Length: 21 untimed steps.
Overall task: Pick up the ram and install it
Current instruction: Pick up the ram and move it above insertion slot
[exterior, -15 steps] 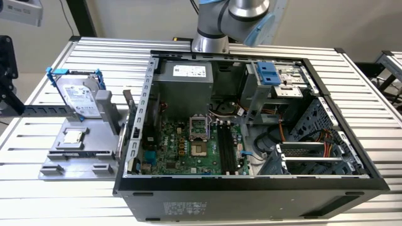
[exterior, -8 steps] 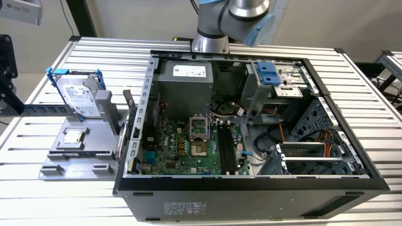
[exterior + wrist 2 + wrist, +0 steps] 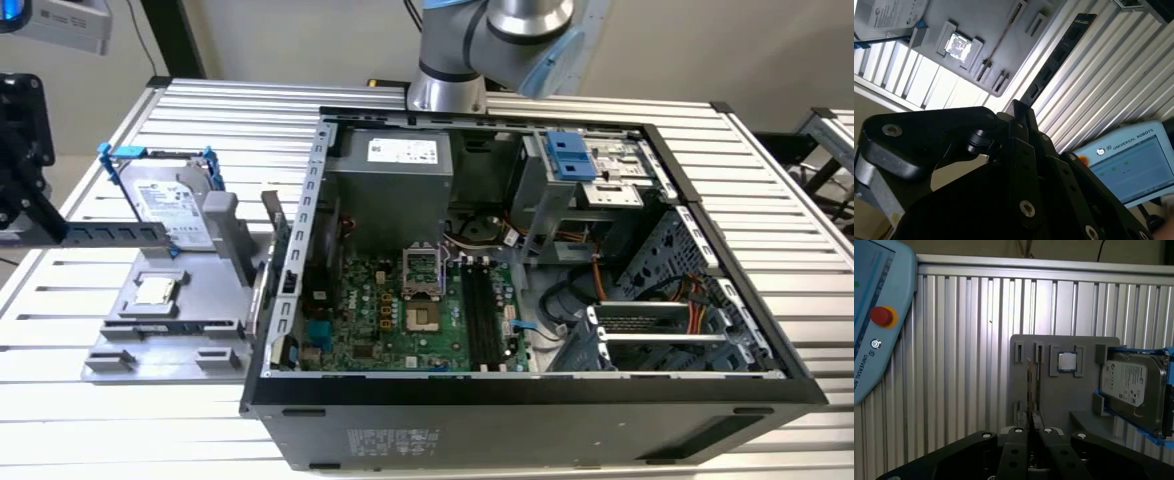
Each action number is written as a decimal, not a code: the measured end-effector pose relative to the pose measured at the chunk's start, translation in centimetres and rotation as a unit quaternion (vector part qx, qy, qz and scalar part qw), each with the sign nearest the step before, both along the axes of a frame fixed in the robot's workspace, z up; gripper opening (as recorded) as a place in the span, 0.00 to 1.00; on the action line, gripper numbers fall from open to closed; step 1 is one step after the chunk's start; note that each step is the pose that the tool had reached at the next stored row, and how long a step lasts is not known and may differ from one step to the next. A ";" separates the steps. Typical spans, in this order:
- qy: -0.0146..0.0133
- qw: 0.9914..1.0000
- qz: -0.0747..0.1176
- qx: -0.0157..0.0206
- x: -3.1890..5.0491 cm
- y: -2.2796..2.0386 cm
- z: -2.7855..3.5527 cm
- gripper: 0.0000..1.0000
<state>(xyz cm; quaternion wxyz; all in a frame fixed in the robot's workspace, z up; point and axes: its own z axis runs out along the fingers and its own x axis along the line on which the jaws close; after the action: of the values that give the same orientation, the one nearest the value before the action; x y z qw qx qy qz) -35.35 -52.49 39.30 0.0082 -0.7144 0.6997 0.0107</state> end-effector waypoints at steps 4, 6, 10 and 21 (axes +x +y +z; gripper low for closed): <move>0.001 1.000 0.000 0.000 0.81 0.00 0.00 0.00; 0.001 1.000 0.000 0.000 1.25 0.00 0.00 0.00; 0.002 1.000 0.000 0.000 2.09 0.00 0.00 0.00; 0.003 1.000 0.000 0.000 4.63 0.00 0.00 0.00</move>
<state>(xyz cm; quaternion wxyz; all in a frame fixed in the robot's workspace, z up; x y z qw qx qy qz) -30.72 -52.49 39.30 0.0064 -0.7143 0.6997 0.0126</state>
